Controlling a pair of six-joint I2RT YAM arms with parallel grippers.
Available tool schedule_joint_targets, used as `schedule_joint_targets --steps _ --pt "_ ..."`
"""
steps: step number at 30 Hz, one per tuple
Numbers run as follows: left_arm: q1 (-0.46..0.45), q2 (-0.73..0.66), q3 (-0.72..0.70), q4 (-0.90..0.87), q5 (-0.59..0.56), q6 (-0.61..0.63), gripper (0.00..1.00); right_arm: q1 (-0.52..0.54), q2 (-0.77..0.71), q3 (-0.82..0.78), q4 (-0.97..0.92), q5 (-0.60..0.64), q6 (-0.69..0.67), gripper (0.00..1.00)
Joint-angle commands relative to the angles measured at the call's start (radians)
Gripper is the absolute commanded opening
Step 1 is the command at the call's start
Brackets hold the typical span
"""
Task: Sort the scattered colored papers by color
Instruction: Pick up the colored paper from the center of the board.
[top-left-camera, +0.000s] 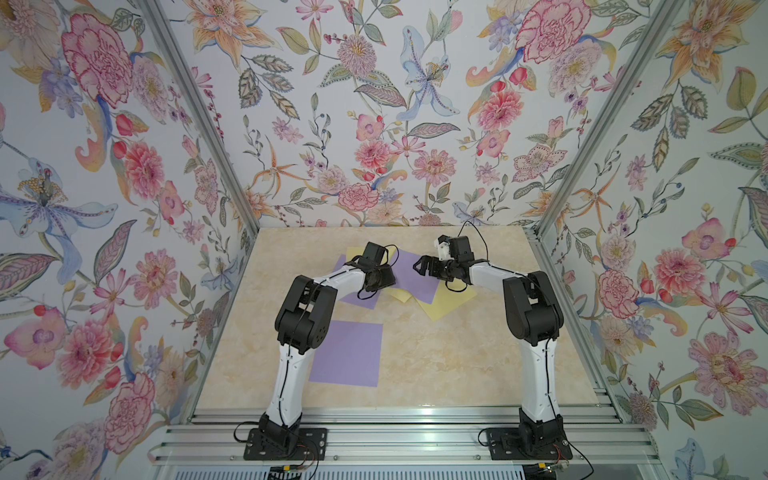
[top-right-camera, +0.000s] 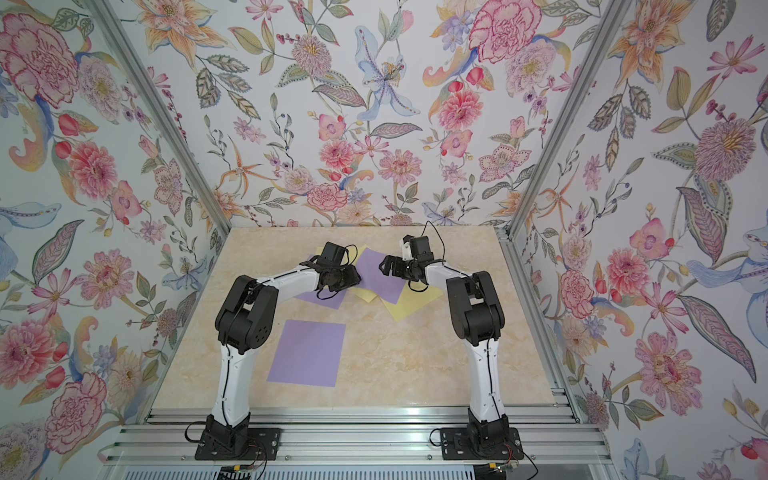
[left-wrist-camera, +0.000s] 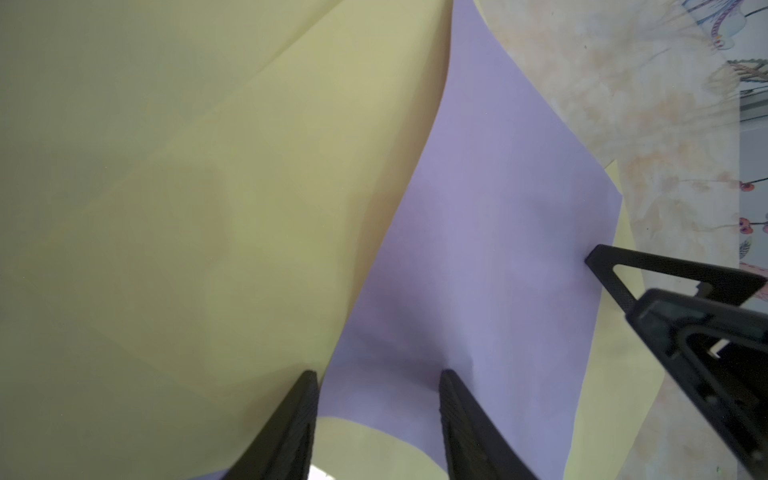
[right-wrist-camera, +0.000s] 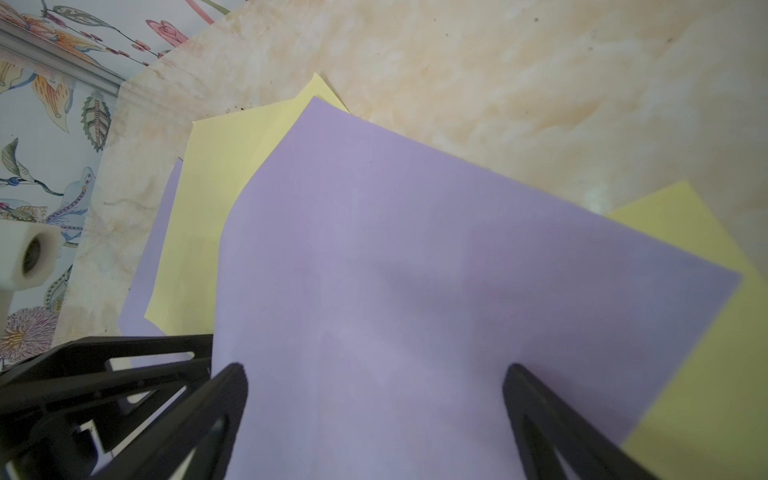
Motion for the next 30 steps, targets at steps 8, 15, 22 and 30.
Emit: schedule_joint_targets --steps 8,15,22,30 --pt "0.033 0.037 -0.14 0.4 0.174 -0.057 0.53 -0.01 0.025 -0.045 -0.034 -0.009 0.005 1.0" --pt "0.054 0.021 -0.139 0.499 0.274 -0.099 0.54 -0.012 0.029 -0.053 -0.02 -0.021 0.013 1.0" --pt "0.062 0.024 -0.168 0.538 0.307 -0.14 0.54 -0.011 0.029 -0.058 -0.011 -0.024 0.014 1.0" --pt "0.063 0.038 -0.186 0.736 0.327 -0.263 0.56 -0.012 0.028 -0.059 -0.014 -0.028 0.01 1.0"
